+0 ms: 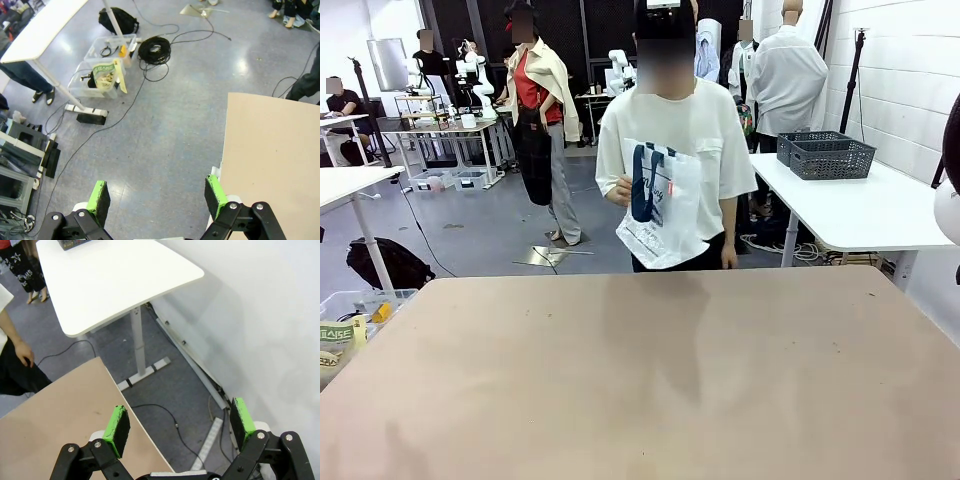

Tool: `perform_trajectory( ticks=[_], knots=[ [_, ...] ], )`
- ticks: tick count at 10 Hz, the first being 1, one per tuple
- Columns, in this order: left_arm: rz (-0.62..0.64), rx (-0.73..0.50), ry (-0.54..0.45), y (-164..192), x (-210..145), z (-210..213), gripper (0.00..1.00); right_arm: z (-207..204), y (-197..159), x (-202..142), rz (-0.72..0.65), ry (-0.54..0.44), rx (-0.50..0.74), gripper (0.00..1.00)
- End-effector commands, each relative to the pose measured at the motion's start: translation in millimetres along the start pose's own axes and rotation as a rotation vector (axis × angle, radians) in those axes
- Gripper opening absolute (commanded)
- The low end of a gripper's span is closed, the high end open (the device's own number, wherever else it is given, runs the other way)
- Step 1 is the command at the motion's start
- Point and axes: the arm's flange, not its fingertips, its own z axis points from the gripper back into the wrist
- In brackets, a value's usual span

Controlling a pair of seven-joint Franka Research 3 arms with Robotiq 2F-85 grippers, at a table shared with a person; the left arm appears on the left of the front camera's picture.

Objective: Transfer purchased items from the store into the shopping bag.
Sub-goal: Open the Reusable shopping bag in the center of the table.

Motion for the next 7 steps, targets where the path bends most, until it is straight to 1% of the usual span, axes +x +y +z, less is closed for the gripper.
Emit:
perform_trajectory(
  ticks=[1, 7],
  knots=[
    [-0.006, 0.002, -0.009, 1.7, 2.0, 1.2, 1.0, -0.8, 1.9, -0.8, -0.023, 0.001, -0.001, 1.0],
    [-0.006, 0.002, -0.009, 1.7, 2.0, 1.2, 1.0, -0.8, 1.9, -0.8, -0.023, 0.001, -0.001, 1.0]
  ],
)
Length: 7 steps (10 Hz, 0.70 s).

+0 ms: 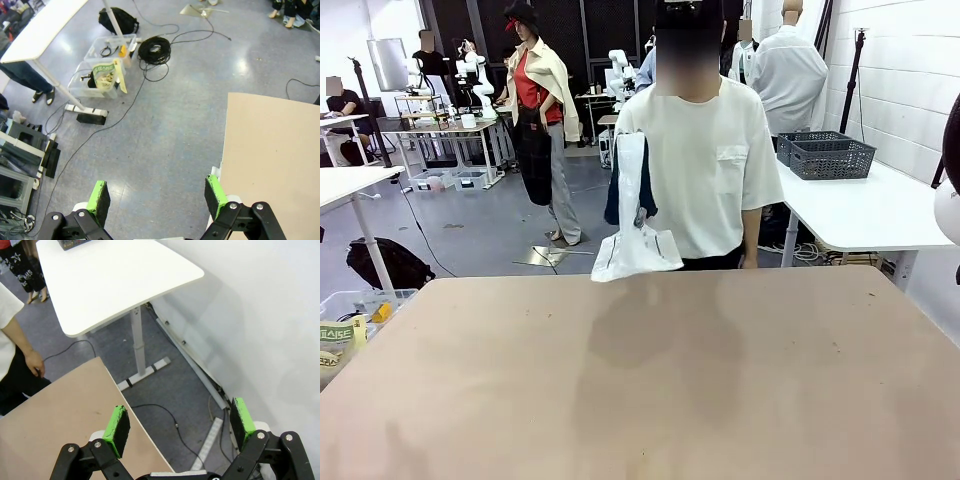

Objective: Transfer purchased items from the store into the shopping bag.
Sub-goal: Open the Reusable shopping bag in the center of the table.

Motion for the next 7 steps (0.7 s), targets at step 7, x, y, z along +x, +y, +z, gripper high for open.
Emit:
perform_trajectory(
  ticks=[7],
  knots=[
    [-0.006, 0.002, -0.009, 1.7, 2.0, 1.2, 1.0, -0.8, 1.9, -0.8, -0.023, 0.001, -0.001, 1.0]
  ],
)
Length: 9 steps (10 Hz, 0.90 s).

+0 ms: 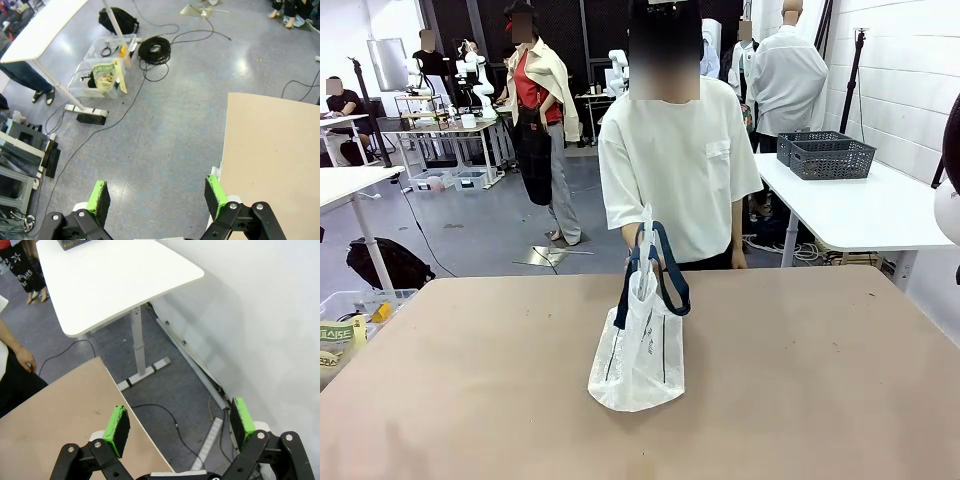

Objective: Transfer purchased items from the store into the shopping bag.
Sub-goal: Open the Reusable shopping bag in the center of the table.

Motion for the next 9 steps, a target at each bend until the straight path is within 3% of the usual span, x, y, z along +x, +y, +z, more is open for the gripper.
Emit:
perform_trajectory(
  ticks=[1, 9],
  knots=[
    [-0.006, 0.002, -0.009, 1.7, 1.9, 1.2, 1.0, -0.8, 1.9, -0.8, -0.023, 0.001, -0.001, 1.0],
    [-0.006, 0.002, -0.009, 1.7, 1.9, 1.2, 1.0, -0.8, 1.9, -0.8, -0.023, 0.001, -0.001, 1.0]
  ],
)
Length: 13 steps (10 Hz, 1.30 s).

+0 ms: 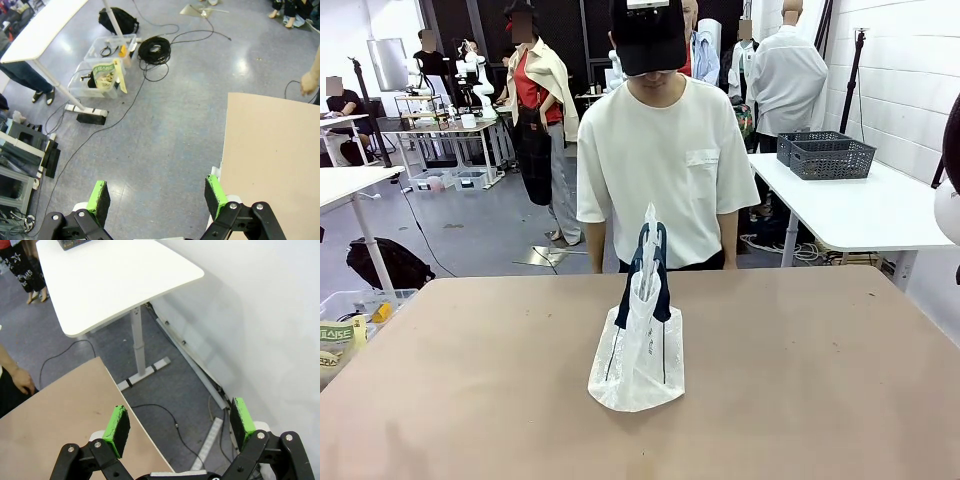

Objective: Transfer purchased items from the store into the shopping bag.
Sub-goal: Open the Reusable shopping bag in the center of the table.

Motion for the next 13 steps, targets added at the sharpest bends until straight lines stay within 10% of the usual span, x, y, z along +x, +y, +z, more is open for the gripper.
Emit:
perform_trajectory(
  ticks=[1, 13],
  knots=[
    [-0.006, 0.002, -0.009, 1.7, 1.9, 1.2, 1.0, -0.8, 1.9, -0.8, -0.023, 0.001, -0.001, 1.0],
    [-0.006, 0.002, -0.009, 1.7, 1.9, 1.2, 1.0, -0.8, 1.9, -0.8, -0.023, 0.001, -0.001, 1.0]
  ],
)
